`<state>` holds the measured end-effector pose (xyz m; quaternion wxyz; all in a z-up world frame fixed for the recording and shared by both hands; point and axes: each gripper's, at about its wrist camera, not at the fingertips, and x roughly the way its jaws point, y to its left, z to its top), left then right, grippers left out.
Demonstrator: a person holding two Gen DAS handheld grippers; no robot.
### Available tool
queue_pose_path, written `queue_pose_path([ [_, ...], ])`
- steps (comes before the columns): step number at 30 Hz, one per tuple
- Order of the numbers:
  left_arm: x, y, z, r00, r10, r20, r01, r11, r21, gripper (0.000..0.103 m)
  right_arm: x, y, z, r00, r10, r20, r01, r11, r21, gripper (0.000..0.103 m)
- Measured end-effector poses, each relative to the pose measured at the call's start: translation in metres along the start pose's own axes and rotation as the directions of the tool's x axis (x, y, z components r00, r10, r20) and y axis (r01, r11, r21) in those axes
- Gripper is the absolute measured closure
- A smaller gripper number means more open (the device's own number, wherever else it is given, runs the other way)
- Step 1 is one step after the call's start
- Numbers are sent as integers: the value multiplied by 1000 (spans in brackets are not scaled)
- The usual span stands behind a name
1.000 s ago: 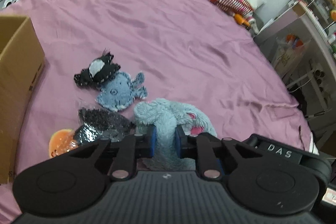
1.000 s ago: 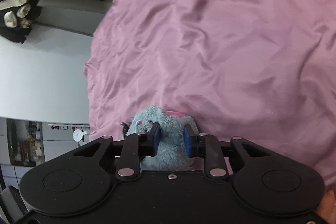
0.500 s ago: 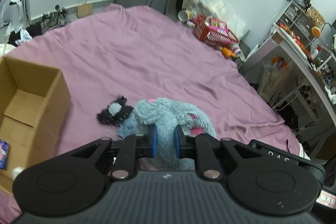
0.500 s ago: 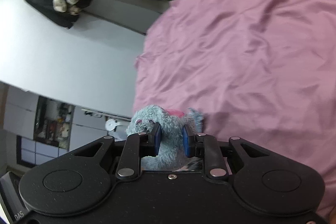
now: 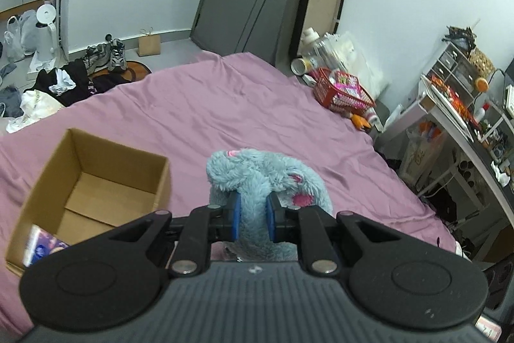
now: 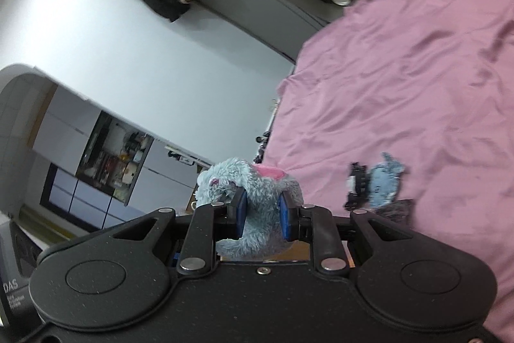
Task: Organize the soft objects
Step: 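Carry the grey plush with both tools and lower it into the box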
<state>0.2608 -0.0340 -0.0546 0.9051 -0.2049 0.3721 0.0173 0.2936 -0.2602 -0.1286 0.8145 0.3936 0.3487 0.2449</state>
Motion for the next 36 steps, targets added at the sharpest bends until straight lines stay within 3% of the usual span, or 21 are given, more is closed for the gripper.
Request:
queue_pose_path([
  [9,-18,39,10,1000,-12,29,13,999,-33,89,16,31,-22,998,53,-19,-55,991,-120,82],
  [17,-22,82,13,1000,-12,29,14,998,-62,91,37,53,-48,994,55,-97,-74,976,-205,79],
  [23,-19,115,16,1000,-1,18,3,995,-103,92,49,62,-62,988,15,-152,-54,966,-252,76],
  [36,7,166,11,998,40,-55,-49,985,-164,92,67,63,-72,980,-91,-180,35,955,-294,76],
])
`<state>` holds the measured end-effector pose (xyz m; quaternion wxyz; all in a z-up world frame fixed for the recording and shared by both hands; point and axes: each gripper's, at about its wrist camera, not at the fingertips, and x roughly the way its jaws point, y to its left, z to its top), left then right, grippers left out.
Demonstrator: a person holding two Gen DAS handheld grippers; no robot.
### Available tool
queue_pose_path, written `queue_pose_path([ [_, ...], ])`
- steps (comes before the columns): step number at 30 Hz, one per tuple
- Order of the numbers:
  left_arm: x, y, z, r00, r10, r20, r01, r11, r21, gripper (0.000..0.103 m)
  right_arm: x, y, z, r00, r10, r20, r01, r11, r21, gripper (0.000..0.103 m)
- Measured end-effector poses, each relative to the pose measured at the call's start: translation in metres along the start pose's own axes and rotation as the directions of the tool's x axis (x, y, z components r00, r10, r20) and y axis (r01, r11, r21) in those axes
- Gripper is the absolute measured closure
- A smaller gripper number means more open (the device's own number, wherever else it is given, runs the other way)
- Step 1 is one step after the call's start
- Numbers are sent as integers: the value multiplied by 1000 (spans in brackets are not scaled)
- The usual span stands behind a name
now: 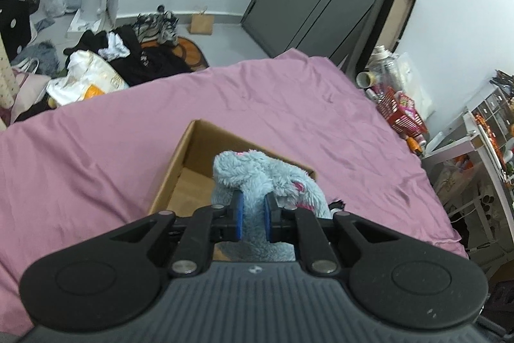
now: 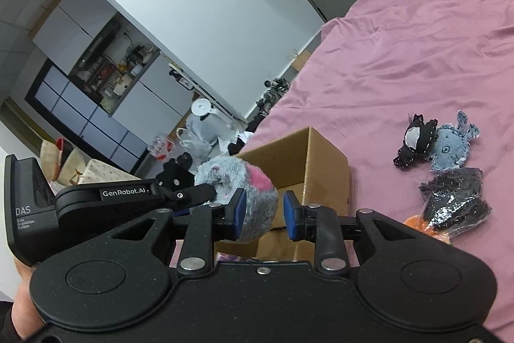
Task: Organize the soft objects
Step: 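Carry the grey plush with both tools and lower it into the box, then open both tools to release the grey plush in the box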
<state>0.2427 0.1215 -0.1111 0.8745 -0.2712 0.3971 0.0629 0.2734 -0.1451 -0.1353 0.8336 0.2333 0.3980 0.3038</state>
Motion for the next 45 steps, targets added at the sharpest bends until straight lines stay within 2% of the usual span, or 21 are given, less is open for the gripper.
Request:
queue_pose_path([
  [4,10,12,-1,999,20,-31,-20,1000,-19,91,8,0,-2,999,-25,-27,25,1000,-4,76],
  [8,23,20,1,993,84,-85,-87,996,-34,88,13,0,-2,998,-40,-41,39,999,-11,75],
  [14,18,15,4,992,73,-106,-77,997,-31,82,13,-1,0,997,-64,-49,64,998,-1,62],
  [17,11,5,4,992,81,-92,-80,997,14,71,9,-2,2,996,-78,-48,78,997,11,59],
  [19,6,-1,4,993,80,-84,-78,997,25,64,6,-4,4,995,-86,-50,88,996,23,53],
  [21,2,-8,5,993,92,-77,-90,995,35,50,3,-6,5,994,-101,-51,102,994,34,50],
  [23,-3,-12,6,992,105,-67,-103,994,36,45,-3,-7,8,993,-107,-50,109,993,51,46],
  [26,-10,-19,6,993,110,-49,-108,993,44,37,-12,-9,11,993,-116,-37,118,990,70,31],
  [28,-14,-24,5,993,115,-39,-114,992,48,31,-19,-12,14,990,-141,-26,143,986,86,16],
  [30,-17,-28,4,993,113,-39,-111,993,46,25,-24,-17,17,986,-162,-30,164,980,108,14],
  [35,-20,-41,-1,993,94,-69,-90,994,55,22,-36,-37,22,983,-180,-42,185,961,206,10],
  [39,-24,-54,-5,994,95,-61,-91,993,75,22,-46,-49,26,979,-201,-39,204,945,257,5],
  [45,-24,-75,-12,994,94,-62,-87,991,101,22,-60,-65,30,976,-210,-51,215,923,318,2],
])
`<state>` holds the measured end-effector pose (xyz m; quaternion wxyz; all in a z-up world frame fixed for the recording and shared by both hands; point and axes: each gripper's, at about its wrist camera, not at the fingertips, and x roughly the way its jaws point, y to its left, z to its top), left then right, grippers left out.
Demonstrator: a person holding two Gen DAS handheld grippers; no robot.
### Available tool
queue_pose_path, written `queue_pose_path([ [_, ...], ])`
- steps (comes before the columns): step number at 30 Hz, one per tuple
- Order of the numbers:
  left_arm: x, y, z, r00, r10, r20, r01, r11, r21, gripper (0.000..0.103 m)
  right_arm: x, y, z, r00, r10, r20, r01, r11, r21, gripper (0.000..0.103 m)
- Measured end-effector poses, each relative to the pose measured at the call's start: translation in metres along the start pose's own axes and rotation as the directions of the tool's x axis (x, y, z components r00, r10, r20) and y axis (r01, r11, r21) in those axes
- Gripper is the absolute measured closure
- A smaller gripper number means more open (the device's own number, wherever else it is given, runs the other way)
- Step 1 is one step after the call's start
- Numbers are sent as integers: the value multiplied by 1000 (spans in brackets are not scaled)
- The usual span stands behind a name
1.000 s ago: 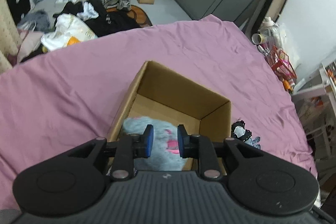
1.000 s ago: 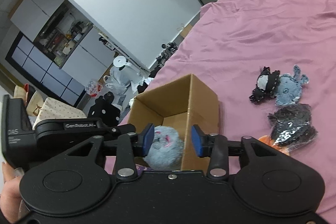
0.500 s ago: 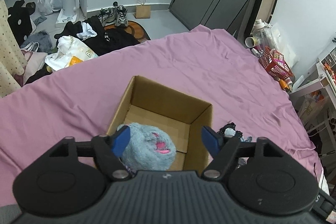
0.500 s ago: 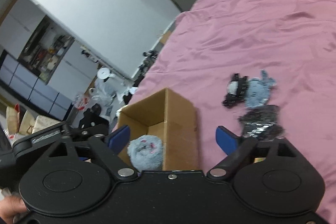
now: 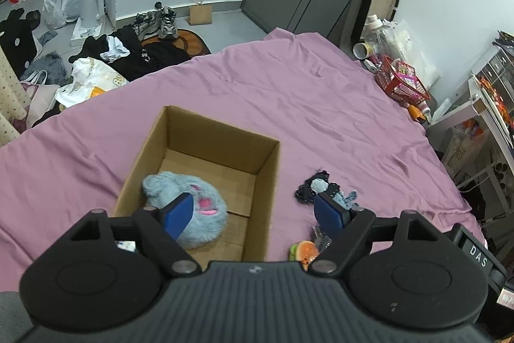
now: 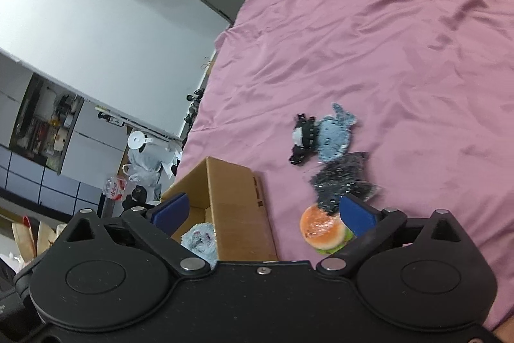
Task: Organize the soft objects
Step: 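Move the left tool toward the burger squishy while the right tool approaches the black bag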
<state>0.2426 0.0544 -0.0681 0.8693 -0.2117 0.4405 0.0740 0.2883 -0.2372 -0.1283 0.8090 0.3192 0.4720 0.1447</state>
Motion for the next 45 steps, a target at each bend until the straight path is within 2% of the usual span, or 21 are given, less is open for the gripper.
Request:
queue_pose_path([
  [9,9,-35,-16,1000,-12,-25,13,999,44,22,-14,-24,9,1000,-27,1,27,997,70,4],
  [14,18,-54,-25,999,-28,-46,31,997,64,22,-18,-38,11,1000,-7,-1,7,992,125,8],
  [18,26,-64,-35,997,-46,-69,51,996,68,22,-14,-51,12,1000,-5,-11,7,982,187,16],
  [23,37,-76,-45,999,-12,-52,17,996,88,22,-4,-69,11,999,-18,-36,27,965,262,19],
  [25,42,-79,-48,998,-22,-54,26,996,88,23,-3,-72,11,999,-22,-35,30,961,274,21],
  [31,59,-85,-57,996,-45,-81,51,995,81,31,4,-77,12,999,12,-38,0,956,293,37],
  [34,70,-87,-59,994,-45,-100,52,996,73,40,11,-78,12,999,15,-35,-4,959,285,42],
  [36,78,-87,-60,992,-39,-117,47,997,66,51,17,-78,12,999,10,-41,2,961,277,45],
  [39,91,-84,-64,988,-31,-150,40,998,55,57,25,-80,11,998,3,-60,14,958,285,46],
  [45,113,-80,-69,981,-24,-194,35,998,55,58,36,-83,10,997,-22,-78,45,952,302,46],
])
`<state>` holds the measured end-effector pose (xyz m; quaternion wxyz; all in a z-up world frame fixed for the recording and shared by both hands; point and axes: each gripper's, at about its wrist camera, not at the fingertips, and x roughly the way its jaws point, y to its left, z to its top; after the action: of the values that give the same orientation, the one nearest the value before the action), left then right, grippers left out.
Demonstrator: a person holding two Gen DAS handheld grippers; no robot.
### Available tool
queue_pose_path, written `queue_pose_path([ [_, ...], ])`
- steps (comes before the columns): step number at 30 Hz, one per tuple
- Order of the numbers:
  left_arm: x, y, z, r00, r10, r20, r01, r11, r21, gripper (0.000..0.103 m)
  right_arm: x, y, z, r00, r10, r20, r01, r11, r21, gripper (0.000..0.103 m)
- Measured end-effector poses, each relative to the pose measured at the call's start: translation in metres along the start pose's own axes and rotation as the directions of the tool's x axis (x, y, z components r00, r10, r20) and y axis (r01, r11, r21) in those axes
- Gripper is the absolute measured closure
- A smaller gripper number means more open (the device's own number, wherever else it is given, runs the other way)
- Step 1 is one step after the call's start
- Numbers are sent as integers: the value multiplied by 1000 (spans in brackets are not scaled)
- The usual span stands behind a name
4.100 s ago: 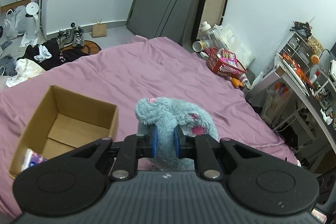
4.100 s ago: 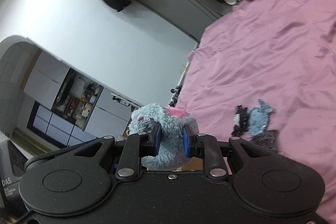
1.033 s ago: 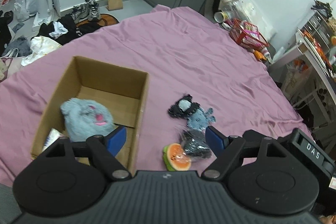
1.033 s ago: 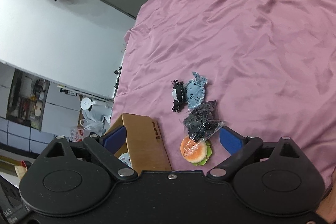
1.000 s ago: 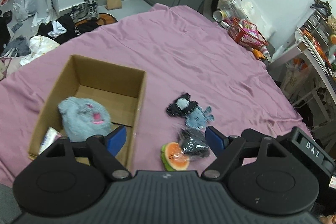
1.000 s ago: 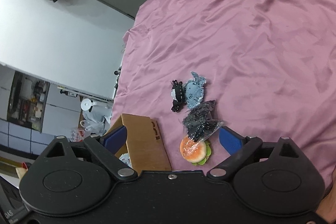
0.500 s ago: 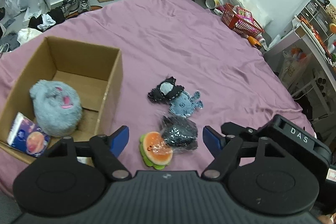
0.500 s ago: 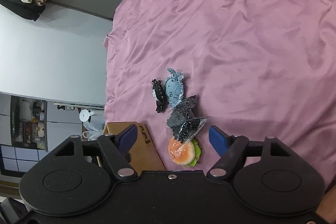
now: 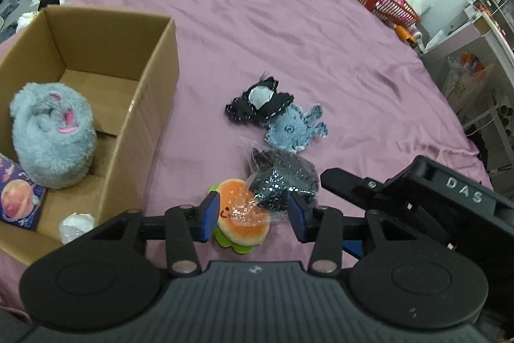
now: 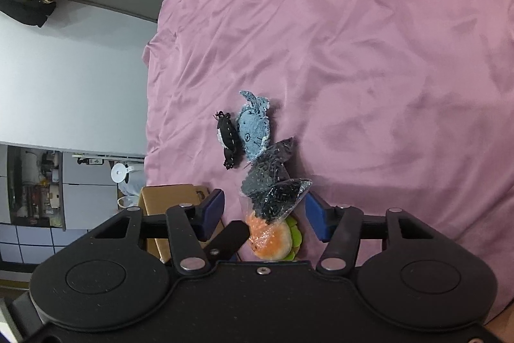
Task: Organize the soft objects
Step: 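Close the left tool on the burger squishy while the right tool grasps the black bag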
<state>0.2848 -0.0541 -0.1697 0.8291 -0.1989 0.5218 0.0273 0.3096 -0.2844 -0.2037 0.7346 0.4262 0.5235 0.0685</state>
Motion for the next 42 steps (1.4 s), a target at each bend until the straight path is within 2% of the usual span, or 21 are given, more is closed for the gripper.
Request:
queue_pose_path([
  [13,38,1,9,997,14,-70,-14,1000,6,58,28,-9,5,997,-77,-27,78,996,40,46],
  [19,45,5,9,995,7,-104,-8,1000,-6,57,41,-12,5,997,-64,-54,67,996,55,47],
  [20,45,5,10,994,7,-107,-8,1000,-12,57,41,-13,5,997,-62,-54,65,996,58,49],
  [22,45,5,10,994,10,-106,-12,1000,-18,57,39,-15,5,997,-63,-47,66,996,58,64],
  [27,38,5,6,996,14,-92,-16,1000,-16,57,29,-8,2,998,-58,-15,58,998,20,80],
  [34,34,3,0,996,-15,-90,16,1000,4,54,14,-9,1,995,-91,35,90,996,18,84],
  [38,32,-1,-3,995,40,-92,-38,999,30,54,9,-10,4,988,-127,84,127,992,9,84],
  [42,35,1,-3,993,49,-106,-46,998,30,54,5,-11,6,986,-132,104,131,991,16,85],
])
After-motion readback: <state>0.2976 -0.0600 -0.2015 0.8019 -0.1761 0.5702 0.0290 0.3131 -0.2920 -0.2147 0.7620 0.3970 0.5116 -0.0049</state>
